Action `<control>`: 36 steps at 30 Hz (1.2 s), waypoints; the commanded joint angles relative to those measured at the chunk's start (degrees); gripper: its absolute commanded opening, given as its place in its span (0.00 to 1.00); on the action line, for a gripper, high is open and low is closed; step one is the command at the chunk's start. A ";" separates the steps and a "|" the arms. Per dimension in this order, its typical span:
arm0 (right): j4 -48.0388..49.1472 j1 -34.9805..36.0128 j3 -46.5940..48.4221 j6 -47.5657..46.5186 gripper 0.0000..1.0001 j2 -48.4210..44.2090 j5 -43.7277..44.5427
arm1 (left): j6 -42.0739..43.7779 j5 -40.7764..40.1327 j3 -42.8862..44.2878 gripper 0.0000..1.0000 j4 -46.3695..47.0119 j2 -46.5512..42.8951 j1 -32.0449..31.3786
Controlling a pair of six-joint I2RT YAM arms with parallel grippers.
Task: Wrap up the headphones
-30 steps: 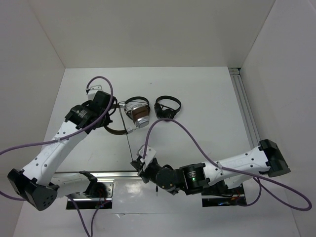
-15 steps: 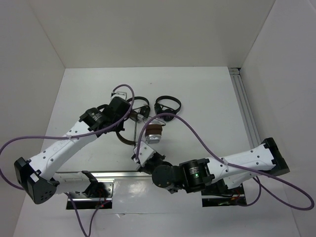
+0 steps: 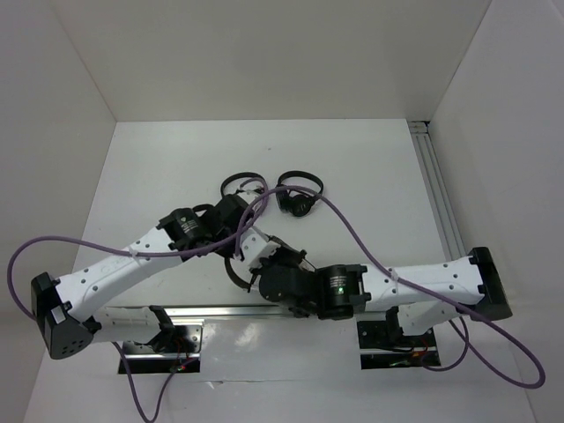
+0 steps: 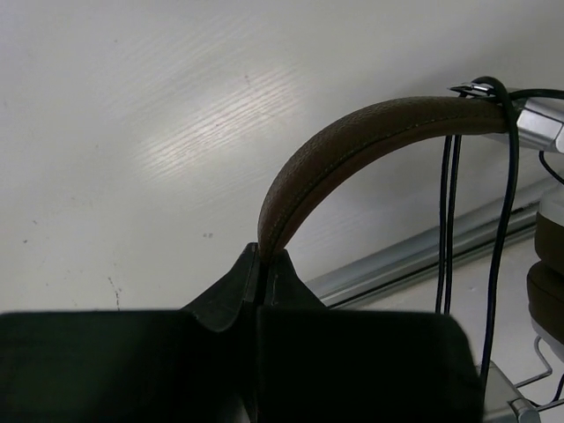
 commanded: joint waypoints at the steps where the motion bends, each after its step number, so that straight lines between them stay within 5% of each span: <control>1: 0.75 -5.36 -1.71 -0.83 0.03 -6.02 -3.36 | 1.55 4.45 0.05 0.00 2.55 -2.84 -1.20; 13: 5.15 -23.82 -5.50 -1.36 0.12 -8.49 -20.16 | 2.70 7.01 -0.47 0.00 2.02 -5.57 -6.38; 36: 9.63 -40.61 -6.74 2.07 0.17 -8.14 -29.83 | 1.64 3.93 -0.47 0.00 0.36 -6.81 -8.05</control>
